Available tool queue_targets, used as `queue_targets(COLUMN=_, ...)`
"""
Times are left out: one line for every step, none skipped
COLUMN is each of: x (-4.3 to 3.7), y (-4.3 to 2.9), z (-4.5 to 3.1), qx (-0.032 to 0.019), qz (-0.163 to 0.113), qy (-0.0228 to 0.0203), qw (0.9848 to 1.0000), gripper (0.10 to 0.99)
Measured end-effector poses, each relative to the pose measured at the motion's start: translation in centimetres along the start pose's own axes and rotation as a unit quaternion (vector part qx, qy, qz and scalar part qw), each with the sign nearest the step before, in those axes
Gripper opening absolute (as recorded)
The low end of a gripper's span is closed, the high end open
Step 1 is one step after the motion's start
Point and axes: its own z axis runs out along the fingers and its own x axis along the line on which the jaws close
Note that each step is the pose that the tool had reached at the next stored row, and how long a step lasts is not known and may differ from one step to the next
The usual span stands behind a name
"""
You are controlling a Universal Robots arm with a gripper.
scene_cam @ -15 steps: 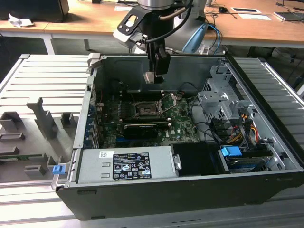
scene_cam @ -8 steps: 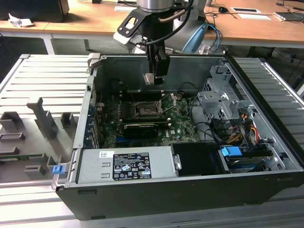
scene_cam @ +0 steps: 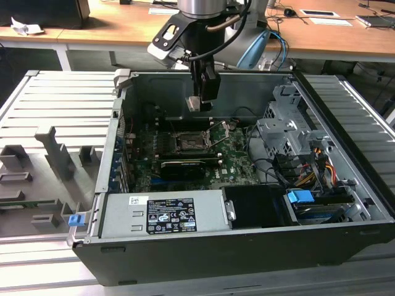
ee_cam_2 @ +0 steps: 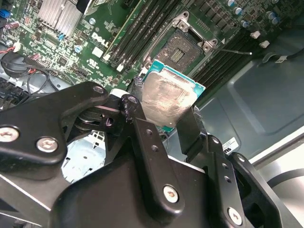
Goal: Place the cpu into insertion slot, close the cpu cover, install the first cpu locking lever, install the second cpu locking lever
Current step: 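Place the cpu into insertion slot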
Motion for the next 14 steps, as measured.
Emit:
queue_targets(x=0.00, y=0.00, z=0.05, qx=0.0000, qz=0.000, qy=0.0000, qw=1.0000, gripper=0.529)
queue_targets(x=0.00, y=-0.01, z=0.07, qx=0.0000, qz=0.000, qy=-0.0001, qw=1.0000, gripper=0.529)
queue_targets(x=0.00, y=-0.01, z=0.10, qx=0.0000, qz=0.000, qy=-0.0001, qw=1.0000, gripper=0.529)
queue_targets(x=0.00, y=-0.01, z=0.14, qx=0.0000, qz=0.000, qy=-0.0001, qw=1.0000, gripper=0.529)
queue_targets(x=0.00, y=-0.02, z=0.18, qx=0.0000, qz=0.001, qy=-0.0001, qw=1.0000, gripper=0.529)
queue_targets(x=0.00, y=-0.02, z=0.23, qx=0.0000, qz=0.001, qy=-0.0001, qw=1.0000, gripper=0.529)
queue_targets(x=-0.01, y=-0.02, z=0.27, qx=0.0000, qz=0.001, qy=-0.0001, qw=1.0000, gripper=0.529)
queue_targets(x=-0.01, y=-0.03, z=0.30, qx=0.0000, qz=0.001, qy=-0.0001, qw=1.0000, gripper=0.529)
queue_targets(x=-0.01, y=-0.03, z=0.34, qx=0.0000, qz=0.001, qy=-0.0001, qw=1.0000, gripper=0.529)
queue_targets(x=-0.01, y=-0.04, z=0.38, qx=0.0000, qz=0.001, qy=-0.0001, qw=1.0000, gripper=0.529)
queue_targets(x=-0.01, y=-0.04, z=0.46, qx=0.0000, qz=0.001, qy=-0.0001, qw=1.0000, gripper=0.529)
queue_targets(x=-0.01, y=-0.05, z=0.51, qx=0.0000, qz=0.001, qy=-0.0002, qw=1.0000, gripper=0.529)
queue_targets(x=-0.01, y=-0.05, z=0.54, qx=0.0001, qz=0.002, qy=-0.0003, qw=1.0000, gripper=0.529)
queue_targets(x=-0.01, y=-0.05, z=0.58, qx=0.0000, qz=0.002, qy=-0.0002, qw=1.0000, gripper=0.529)
